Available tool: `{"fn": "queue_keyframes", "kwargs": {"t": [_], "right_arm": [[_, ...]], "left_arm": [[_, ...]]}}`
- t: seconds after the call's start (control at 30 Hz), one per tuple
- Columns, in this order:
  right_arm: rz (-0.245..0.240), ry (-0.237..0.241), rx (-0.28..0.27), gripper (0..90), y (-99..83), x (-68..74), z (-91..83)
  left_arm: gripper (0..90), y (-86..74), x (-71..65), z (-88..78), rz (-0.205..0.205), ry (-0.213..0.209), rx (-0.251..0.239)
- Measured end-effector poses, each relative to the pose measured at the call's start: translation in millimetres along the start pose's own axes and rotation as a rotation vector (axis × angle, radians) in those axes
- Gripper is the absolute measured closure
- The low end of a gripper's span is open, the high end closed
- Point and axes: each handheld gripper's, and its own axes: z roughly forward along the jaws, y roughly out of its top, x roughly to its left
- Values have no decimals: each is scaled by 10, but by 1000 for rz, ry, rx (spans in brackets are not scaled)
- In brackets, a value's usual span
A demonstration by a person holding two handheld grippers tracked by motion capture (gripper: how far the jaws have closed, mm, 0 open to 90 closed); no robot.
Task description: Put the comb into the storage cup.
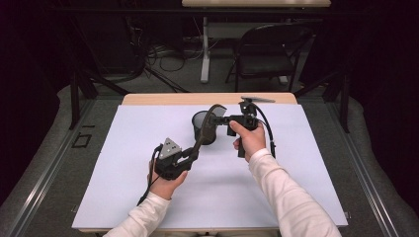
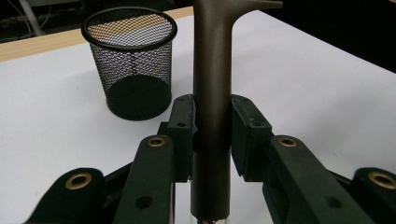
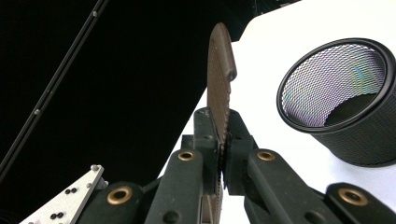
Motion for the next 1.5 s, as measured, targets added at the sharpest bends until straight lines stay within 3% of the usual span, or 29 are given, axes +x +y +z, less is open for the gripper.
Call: {"fn": "queue_keyframes", "kwargs": {"t": [0.5, 0.87, 1.5], "right_arm": [[0, -15, -9, 870, -9, 0, 10], [-6, -36, -63, 870, 6, 12, -30], [-35, -77, -143, 870, 45, 42, -115]], "left_arm": [[619, 6, 32, -8, -27, -2, -13], [484, 10, 69, 0, -45, 40, -18], [316, 13, 133, 14, -67, 44, -18]]}}
